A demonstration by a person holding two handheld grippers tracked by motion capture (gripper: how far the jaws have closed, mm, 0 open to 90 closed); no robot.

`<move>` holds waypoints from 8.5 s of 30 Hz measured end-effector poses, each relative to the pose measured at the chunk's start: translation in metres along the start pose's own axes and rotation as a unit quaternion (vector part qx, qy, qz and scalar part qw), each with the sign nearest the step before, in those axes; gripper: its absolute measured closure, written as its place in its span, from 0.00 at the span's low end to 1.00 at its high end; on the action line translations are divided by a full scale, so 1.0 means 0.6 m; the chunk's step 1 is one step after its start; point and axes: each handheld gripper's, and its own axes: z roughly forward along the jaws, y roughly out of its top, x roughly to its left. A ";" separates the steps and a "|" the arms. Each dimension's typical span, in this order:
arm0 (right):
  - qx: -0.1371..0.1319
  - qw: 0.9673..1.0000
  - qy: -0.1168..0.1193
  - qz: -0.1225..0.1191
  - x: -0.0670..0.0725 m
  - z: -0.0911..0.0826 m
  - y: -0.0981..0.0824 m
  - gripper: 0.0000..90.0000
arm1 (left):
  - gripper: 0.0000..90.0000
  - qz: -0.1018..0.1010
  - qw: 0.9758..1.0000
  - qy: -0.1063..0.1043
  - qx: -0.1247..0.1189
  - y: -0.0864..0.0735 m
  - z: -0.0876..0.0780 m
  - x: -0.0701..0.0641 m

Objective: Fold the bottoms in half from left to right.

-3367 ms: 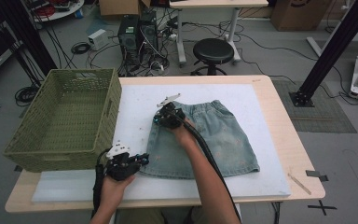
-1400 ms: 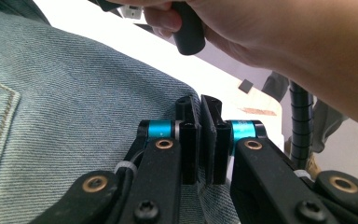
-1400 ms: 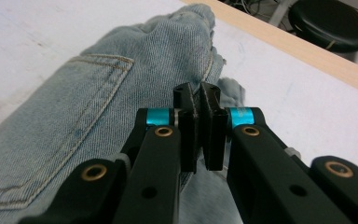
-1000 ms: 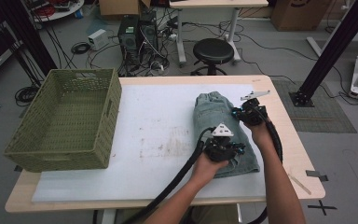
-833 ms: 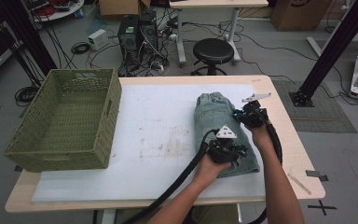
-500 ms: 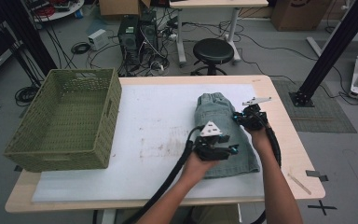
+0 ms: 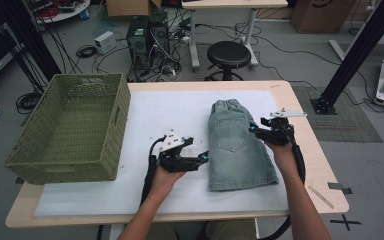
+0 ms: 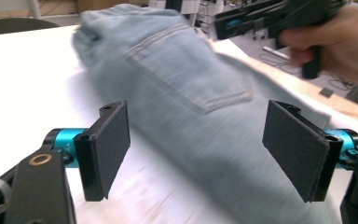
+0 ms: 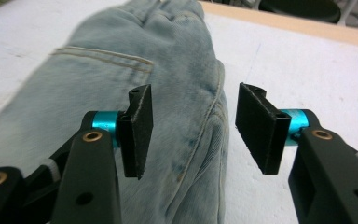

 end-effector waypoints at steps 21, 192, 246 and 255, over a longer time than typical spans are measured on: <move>0.043 0.998 0.030 -0.037 0.046 -0.086 -0.108 0.66 | 0.26 0.000 1.000 0.017 0.003 -0.062 -0.103 0.069; 0.108 0.991 0.054 -0.054 0.063 -0.078 -0.156 0.41 | 0.26 0.000 1.000 0.004 -0.005 -0.061 -0.138 0.072; 0.077 0.986 0.105 -0.100 0.178 0.006 -0.077 0.27 | 0.26 0.002 1.000 0.002 -0.003 -0.061 -0.135 0.070; 0.089 0.984 0.109 -0.109 0.178 0.003 -0.094 0.28 | 0.26 0.002 1.000 0.002 -0.003 -0.061 -0.133 0.069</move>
